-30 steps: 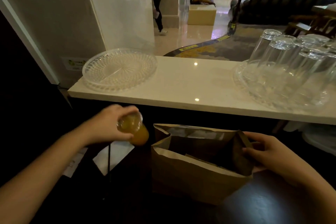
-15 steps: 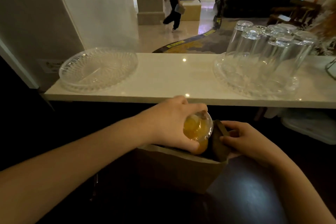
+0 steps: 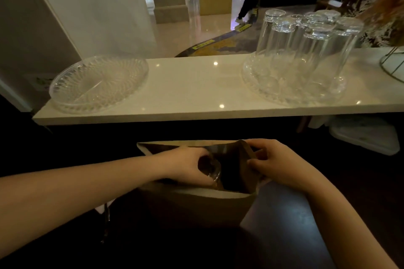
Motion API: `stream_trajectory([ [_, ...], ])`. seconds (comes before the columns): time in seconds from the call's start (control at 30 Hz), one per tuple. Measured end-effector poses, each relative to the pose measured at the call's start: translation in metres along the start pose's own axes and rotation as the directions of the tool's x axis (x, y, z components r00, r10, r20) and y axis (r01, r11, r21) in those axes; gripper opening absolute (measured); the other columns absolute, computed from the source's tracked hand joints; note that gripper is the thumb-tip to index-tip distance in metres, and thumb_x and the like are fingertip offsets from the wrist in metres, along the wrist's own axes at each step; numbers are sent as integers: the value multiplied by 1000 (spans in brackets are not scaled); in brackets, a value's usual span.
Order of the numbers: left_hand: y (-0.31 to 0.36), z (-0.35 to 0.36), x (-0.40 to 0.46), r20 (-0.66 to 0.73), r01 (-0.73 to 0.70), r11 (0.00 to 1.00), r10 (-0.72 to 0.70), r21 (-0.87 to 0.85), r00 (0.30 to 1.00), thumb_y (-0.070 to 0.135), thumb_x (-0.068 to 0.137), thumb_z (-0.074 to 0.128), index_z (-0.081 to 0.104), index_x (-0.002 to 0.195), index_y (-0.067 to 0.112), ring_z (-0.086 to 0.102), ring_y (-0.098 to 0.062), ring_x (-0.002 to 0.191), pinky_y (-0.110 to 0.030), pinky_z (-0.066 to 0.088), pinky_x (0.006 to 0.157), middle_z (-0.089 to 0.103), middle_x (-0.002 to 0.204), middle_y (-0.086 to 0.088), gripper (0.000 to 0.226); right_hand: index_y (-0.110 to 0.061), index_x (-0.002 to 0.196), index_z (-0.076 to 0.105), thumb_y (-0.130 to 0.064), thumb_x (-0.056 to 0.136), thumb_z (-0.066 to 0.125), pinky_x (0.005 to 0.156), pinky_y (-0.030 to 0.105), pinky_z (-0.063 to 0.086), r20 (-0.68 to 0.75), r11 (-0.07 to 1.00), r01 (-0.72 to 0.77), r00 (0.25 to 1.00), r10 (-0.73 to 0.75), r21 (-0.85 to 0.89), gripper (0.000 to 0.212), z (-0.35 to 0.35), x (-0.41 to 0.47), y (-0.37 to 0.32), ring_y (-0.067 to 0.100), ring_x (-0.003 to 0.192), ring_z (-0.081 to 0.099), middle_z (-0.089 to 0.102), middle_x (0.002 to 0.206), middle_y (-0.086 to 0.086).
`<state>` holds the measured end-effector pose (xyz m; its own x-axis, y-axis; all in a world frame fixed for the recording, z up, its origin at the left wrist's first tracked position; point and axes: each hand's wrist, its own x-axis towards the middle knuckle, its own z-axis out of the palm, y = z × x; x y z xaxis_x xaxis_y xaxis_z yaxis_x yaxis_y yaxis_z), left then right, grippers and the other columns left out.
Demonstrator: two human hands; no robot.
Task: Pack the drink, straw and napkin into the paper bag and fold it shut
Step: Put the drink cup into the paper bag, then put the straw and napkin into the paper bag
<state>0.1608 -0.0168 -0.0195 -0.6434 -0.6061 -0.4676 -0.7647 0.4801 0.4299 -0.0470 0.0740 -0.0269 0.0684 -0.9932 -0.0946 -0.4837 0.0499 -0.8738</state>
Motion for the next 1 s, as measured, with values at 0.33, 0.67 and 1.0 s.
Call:
stream_trajectory([
  [0.33, -26, 47, 43, 64, 17, 929, -44, 369, 997, 39, 79, 64, 43, 129, 20, 54, -29, 115, -36, 46, 92, 57, 127, -12, 57, -56, 107, 49, -6, 87, 55, 50, 8, 50, -34, 998, 18, 999, -16, 67, 54, 7, -11, 7, -7, 72, 66, 67, 85, -11],
  [0.67, -32, 84, 54, 70, 71, 914, -107, 400, 992, 19, 98, 35, 40, 132, 10, 45, -31, 122, -36, 34, 103, 45, 137, -17, 36, -68, 94, 46, -3, 88, 52, 51, 13, 53, -66, 992, 32, 998, -24, 121, 65, 9, -18, 4, 0, 75, 68, 68, 83, -7],
  [1.0, -16, 37, 25, 181, -4, 972, -40, 233, 983, 32, 84, 62, 33, 137, 26, 47, -22, 122, -29, 42, 94, 49, 137, -4, 60, -65, 98, 53, -1, 87, 52, 52, 15, 54, -28, 985, 39, 999, -34, 170, 64, 5, -18, 3, 3, 75, 70, 70, 91, -23],
])
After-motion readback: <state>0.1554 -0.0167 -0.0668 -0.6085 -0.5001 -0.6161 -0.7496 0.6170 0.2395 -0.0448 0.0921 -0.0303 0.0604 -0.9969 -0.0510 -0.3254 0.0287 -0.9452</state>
